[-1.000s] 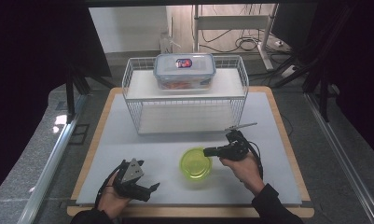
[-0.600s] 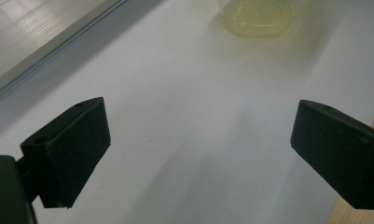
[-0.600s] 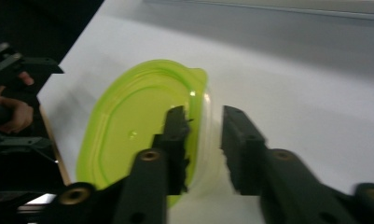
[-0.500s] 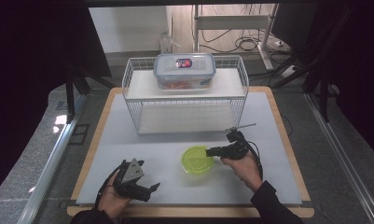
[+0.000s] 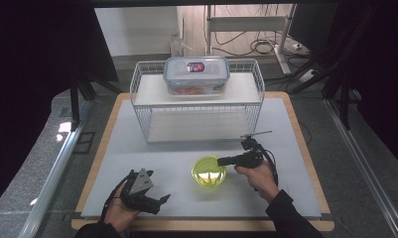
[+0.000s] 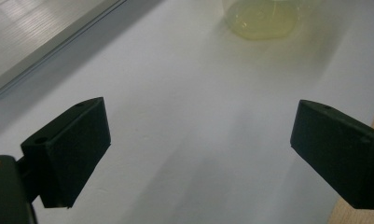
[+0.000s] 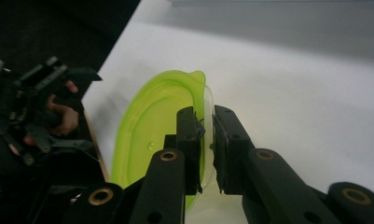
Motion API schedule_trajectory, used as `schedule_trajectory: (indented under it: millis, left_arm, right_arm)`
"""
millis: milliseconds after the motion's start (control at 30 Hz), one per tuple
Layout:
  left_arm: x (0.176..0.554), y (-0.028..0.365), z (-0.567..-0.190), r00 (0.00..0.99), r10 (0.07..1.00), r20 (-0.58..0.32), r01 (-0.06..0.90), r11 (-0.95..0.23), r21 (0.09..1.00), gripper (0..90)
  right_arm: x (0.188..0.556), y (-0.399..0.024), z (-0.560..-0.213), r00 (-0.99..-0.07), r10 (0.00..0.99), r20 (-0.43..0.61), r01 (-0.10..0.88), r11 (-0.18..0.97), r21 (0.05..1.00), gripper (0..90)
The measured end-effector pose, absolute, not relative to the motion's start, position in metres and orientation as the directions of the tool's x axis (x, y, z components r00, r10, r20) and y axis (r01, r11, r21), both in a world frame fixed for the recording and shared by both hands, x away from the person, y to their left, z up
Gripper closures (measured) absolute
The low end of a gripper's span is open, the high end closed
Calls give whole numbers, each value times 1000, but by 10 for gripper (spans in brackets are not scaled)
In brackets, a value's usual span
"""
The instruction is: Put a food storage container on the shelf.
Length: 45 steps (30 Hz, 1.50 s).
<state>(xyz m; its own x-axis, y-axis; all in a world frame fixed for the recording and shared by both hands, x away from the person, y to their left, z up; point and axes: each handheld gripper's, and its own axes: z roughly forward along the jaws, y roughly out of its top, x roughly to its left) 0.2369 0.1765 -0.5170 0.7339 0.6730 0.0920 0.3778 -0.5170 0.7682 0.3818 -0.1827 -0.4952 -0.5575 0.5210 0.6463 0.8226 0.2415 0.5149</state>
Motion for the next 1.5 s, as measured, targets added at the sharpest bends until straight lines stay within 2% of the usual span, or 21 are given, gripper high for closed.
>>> schedule_trajectory:
  millis: [633,900,1100,1167,1333,1500]
  left_arm:
    - [237,176,-517,734,673,97,375,-520,767,47]
    - [237,176,-517,734,671,99,374,-522,766,47]
    - [237,176,-517,735,671,99,374,-523,766,47]
    - [237,176,-517,735,671,100,374,-524,765,47]
    - [237,176,-517,735,671,98,374,-523,766,47]
    - [237,176,-517,735,670,102,372,-524,766,47]
  right_arm:
    - [380,-194,-479,-575,536,618,793,180,582,841]
    - [395,-199,-492,-529,614,586,812,166,559,786]
    - [403,-197,-496,-525,628,575,805,147,574,662]
    - [407,-195,-496,-521,631,576,807,142,574,658]
    - [411,-192,-499,-501,616,608,827,131,547,799]
    - [406,-189,-495,-512,578,636,824,121,553,824]
